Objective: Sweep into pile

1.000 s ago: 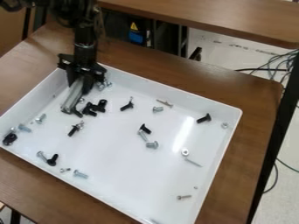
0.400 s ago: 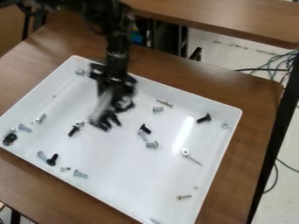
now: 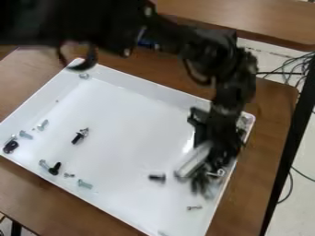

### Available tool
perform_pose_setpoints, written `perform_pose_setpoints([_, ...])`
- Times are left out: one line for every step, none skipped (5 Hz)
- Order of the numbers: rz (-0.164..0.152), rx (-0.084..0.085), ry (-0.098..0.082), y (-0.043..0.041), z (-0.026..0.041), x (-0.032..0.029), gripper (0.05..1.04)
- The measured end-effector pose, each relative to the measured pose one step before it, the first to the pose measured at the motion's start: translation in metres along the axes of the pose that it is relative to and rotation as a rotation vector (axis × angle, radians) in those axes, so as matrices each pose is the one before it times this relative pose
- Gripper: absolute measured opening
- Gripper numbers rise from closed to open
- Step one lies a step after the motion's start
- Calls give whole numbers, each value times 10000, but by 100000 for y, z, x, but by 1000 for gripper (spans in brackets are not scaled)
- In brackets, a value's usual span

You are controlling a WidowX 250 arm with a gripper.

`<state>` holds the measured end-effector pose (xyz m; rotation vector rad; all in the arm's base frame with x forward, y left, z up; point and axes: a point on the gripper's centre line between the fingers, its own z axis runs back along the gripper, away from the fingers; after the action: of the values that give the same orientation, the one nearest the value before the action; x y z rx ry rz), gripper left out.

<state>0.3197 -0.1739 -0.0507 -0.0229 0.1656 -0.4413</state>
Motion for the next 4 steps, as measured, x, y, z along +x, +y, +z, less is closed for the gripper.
perform_pose_setpoints([223,-105,-233,-122,1,-1303,362])
perform_pose_setpoints([240,97,-35,340,30,-313,362])
perform_pose_setpoints([656,181,110,1976,272,-861,362])
perform_pose_setpoints([668,377,-437,2900,2763,-913,362])
